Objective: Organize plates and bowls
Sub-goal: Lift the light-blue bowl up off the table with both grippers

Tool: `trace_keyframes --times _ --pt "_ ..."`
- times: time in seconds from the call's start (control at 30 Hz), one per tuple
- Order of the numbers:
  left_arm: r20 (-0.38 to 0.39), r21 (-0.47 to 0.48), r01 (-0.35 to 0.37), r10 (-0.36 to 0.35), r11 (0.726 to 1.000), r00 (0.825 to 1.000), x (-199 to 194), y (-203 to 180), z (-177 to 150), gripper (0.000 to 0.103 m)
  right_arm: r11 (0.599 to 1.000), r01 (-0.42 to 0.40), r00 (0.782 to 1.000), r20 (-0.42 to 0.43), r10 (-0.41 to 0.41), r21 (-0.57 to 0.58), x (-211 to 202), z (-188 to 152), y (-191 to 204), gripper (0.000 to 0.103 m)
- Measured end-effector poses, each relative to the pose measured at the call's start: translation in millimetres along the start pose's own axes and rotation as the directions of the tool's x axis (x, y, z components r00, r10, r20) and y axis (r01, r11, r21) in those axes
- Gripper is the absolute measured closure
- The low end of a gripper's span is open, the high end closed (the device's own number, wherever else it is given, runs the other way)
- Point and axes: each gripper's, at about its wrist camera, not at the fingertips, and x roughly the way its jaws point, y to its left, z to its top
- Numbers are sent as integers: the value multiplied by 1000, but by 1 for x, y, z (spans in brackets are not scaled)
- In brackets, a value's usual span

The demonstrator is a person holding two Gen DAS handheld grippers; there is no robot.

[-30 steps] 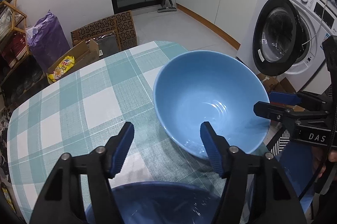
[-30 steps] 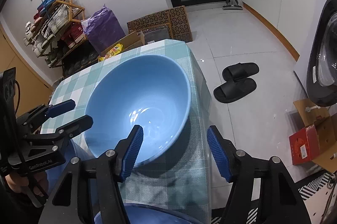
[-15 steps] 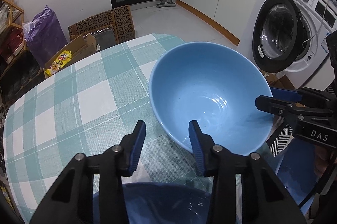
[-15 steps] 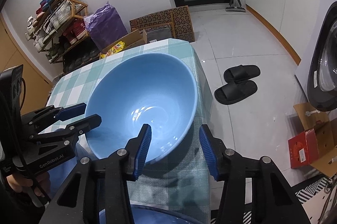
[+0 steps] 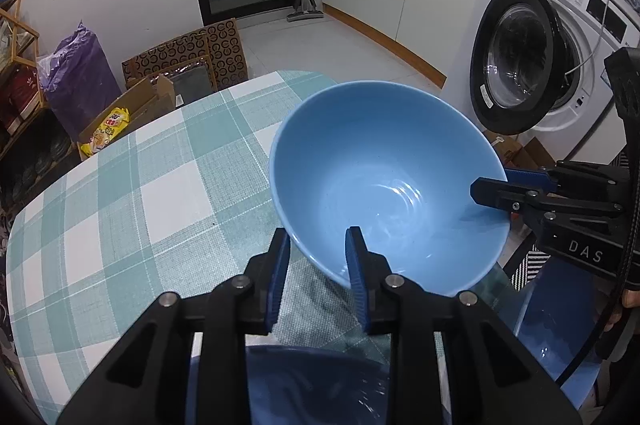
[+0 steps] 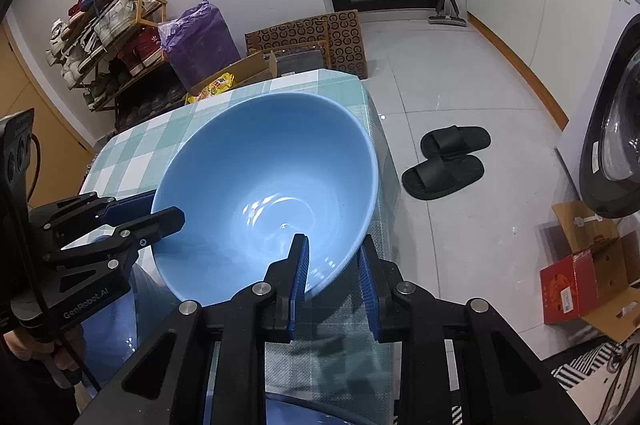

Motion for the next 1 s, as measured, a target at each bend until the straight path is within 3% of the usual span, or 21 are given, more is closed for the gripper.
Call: trace_keyframes --times 0.53,1.0 --pt "44 3 -16 16 1000 999 -18 -1 1 77 1000 11 1000 26 -11 -19 -12 -1 5 79" --pt "104 9 -13 12 1000 994 -55 -5 1 77 1000 16 997 78 -14 -26 -52 -3 11 79"
